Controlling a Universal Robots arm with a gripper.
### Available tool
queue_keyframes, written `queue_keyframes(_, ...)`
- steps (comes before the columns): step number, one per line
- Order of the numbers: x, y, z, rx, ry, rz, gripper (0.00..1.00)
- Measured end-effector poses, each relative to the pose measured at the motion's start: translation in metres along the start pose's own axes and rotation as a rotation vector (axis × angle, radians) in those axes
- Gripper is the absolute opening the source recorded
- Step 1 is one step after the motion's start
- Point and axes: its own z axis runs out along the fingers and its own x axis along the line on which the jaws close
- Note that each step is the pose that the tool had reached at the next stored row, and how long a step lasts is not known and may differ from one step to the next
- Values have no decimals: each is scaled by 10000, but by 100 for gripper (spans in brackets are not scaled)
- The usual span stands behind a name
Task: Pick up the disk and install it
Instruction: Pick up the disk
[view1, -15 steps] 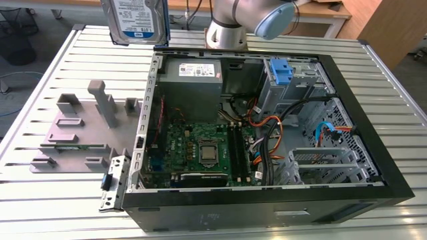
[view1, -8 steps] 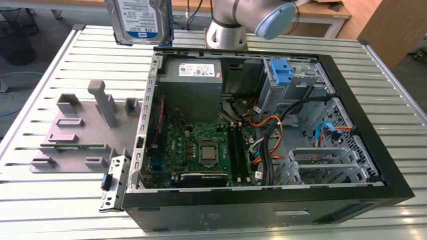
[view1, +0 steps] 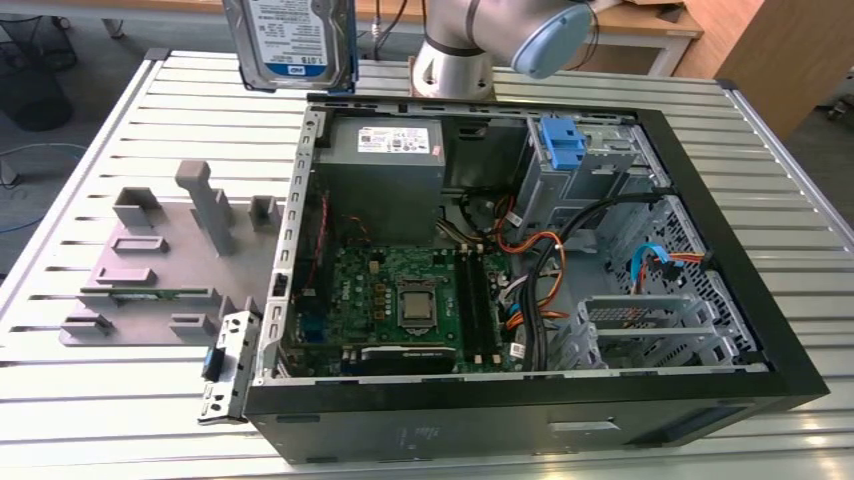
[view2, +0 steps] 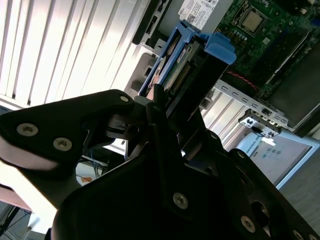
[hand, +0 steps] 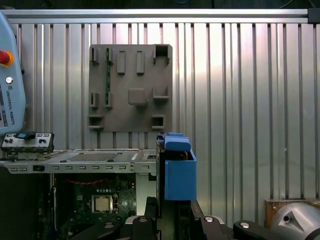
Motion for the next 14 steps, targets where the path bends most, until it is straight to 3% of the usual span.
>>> queue_keyframes(14, -5, -182, 0, 0, 0, 0, 35)
